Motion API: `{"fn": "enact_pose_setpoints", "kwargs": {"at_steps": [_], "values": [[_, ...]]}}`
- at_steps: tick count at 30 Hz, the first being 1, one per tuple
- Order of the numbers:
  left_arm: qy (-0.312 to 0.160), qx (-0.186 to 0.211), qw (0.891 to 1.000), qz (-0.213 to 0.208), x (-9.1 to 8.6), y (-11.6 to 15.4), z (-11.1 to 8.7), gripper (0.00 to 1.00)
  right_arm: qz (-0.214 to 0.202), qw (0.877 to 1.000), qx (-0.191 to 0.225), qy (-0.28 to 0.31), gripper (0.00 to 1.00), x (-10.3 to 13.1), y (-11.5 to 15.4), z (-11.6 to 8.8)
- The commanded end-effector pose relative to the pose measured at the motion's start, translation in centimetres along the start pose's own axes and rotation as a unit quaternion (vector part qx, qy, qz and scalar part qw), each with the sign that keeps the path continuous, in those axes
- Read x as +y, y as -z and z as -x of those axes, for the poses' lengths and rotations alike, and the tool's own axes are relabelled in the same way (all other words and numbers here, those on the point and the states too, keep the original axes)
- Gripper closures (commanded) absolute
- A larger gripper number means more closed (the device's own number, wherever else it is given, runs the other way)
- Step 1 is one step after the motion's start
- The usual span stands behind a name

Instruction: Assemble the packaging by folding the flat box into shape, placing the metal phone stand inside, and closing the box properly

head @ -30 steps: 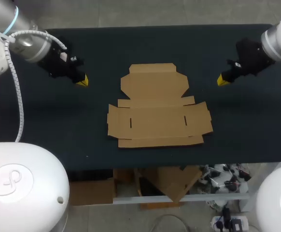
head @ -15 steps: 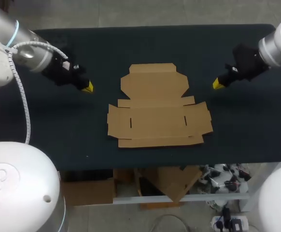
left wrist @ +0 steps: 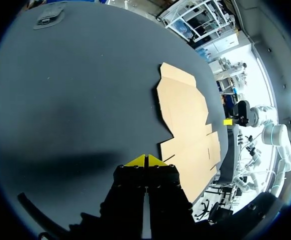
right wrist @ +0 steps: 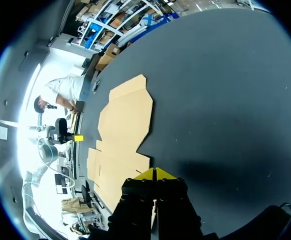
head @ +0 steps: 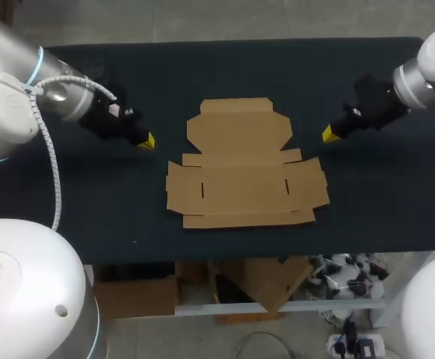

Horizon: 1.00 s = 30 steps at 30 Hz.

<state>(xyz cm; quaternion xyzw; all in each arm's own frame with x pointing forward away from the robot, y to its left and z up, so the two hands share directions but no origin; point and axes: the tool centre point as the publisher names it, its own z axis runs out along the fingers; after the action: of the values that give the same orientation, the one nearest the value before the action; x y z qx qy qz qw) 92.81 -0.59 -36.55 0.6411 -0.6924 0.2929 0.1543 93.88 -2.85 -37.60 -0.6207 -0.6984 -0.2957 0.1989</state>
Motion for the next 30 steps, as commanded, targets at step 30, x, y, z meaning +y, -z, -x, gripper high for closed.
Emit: {"fn": "enact_pose_setpoints", "kwargs": {"at_steps": [30], "values": [[0.011, 0.044, 0.999, 0.016, 0.6, -3.7, 0.8, 1.00, -0.004, 1.000, 0.028, 0.001, 1.00, -0.2, -4.2, 0.7]]}}
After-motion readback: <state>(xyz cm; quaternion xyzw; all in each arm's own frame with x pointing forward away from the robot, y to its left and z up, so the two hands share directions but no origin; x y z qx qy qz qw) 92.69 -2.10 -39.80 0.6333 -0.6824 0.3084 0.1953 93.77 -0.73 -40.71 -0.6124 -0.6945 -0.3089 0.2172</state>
